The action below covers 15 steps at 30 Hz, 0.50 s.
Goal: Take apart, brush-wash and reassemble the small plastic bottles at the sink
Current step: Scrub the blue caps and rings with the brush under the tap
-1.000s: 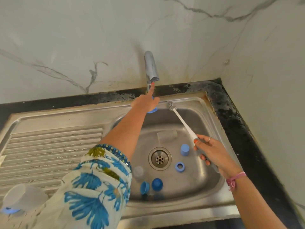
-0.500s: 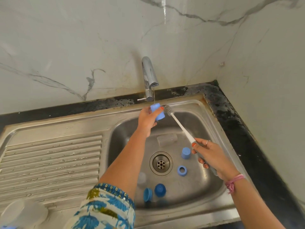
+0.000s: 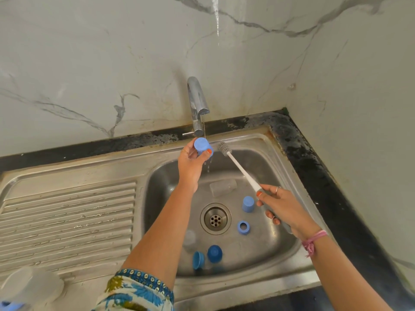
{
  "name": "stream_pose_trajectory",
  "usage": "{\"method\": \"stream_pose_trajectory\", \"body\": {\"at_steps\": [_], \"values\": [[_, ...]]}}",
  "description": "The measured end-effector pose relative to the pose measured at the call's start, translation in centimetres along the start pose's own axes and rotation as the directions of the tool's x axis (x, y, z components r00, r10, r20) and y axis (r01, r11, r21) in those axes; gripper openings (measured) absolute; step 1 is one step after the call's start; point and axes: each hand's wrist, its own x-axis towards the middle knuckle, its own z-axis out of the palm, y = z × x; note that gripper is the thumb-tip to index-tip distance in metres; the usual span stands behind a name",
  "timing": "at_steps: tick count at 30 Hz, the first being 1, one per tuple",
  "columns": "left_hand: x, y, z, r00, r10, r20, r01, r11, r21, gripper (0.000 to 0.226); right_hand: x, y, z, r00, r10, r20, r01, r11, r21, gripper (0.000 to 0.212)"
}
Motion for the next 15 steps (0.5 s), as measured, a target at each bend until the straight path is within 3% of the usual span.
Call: {"method": "stream_pose_trajectory", "body": {"at_steps": [4, 7, 10, 15], "values": [[0.0, 1.5, 0.5, 0.963, -0.267, 0.024, 0.259, 0.905, -0.337, 0.043, -1.1, -0.1, -0.5, 0.998, -0.061, -0.010, 0.061, 0.996, -0.060, 0.023], [0.3, 2.2, 0.2, 0.879, -0.477, 0.029, 0.430, 0.763, -0.482, 0.042, -2.0, -0.2, -1.1, 0.991, -0.130, -0.011, 0.128, 0.984, -0.127, 0.019], [0.4, 2.6, 0.0, 0.813, -0.580, 0.063, 0.530, 0.690, -0.493, 0.045, -2.9, -0.3, -1.9, 0.985, -0.172, 0.007, 0.171, 0.969, -0.181, 0.021], [0.6, 2.8, 0.3, 0.803, -0.595, 0.043, 0.551, 0.712, -0.436, 0.041, -3.8, -0.7, -2.9, 0.971, -0.238, -0.002, 0.217, 0.891, -0.399, 0.029]]}}
